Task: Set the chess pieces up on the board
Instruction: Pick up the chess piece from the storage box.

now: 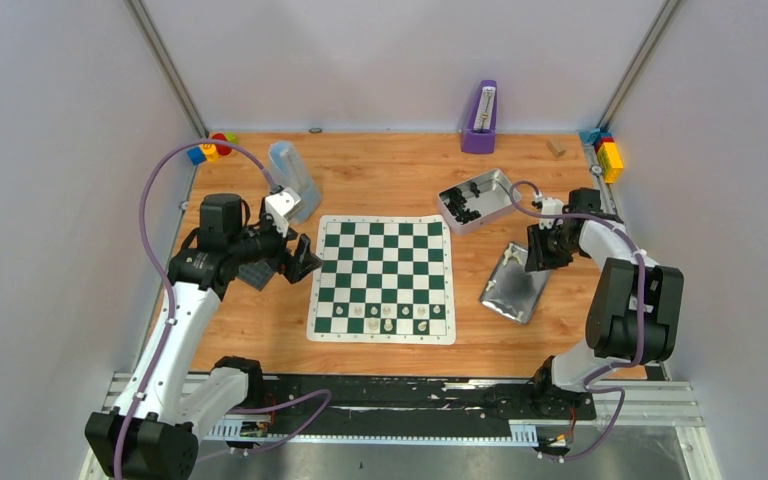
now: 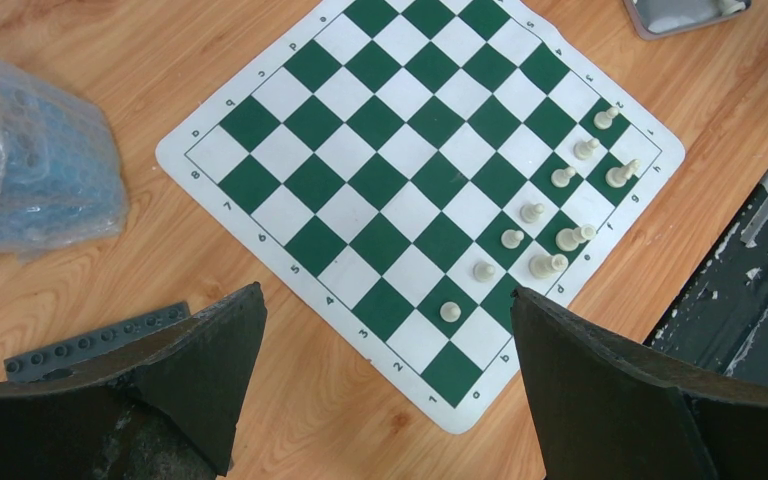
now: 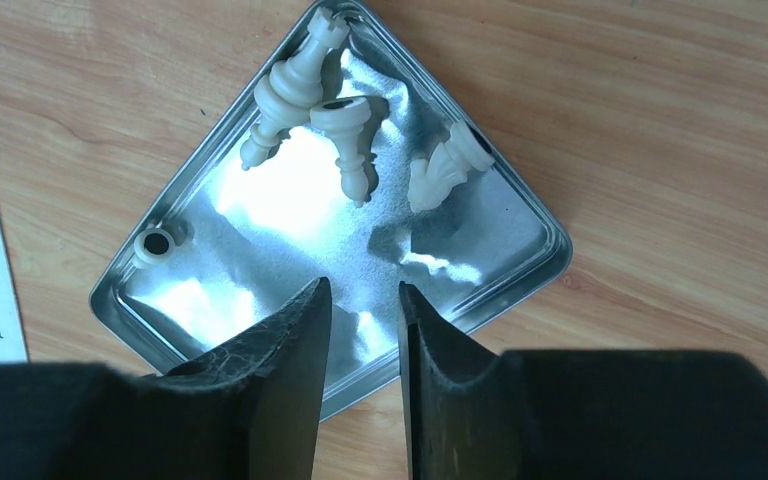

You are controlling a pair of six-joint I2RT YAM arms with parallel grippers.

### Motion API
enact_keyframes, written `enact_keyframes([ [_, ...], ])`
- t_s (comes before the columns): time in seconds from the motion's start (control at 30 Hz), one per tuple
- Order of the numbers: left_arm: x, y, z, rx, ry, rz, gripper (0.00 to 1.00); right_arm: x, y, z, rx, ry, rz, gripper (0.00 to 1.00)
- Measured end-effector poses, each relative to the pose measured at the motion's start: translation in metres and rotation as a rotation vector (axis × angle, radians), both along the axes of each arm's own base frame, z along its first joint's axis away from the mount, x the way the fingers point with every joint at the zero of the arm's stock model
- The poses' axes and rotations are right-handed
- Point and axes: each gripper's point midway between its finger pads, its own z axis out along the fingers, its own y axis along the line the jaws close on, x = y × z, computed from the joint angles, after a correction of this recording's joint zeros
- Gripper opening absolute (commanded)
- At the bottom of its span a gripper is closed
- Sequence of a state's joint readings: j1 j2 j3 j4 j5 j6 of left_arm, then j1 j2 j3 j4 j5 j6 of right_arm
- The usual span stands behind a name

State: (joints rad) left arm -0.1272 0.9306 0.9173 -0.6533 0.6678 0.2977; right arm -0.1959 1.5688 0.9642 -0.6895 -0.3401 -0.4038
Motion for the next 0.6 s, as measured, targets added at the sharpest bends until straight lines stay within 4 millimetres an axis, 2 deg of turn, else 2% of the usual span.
enact_keyframes([
  [0.6, 0.001, 0.000, 0.001, 0.000, -0.004, 0.001, 1.00, 0.023, -0.001, -0.007, 0.033, -0.016, -0.131, 0.32],
])
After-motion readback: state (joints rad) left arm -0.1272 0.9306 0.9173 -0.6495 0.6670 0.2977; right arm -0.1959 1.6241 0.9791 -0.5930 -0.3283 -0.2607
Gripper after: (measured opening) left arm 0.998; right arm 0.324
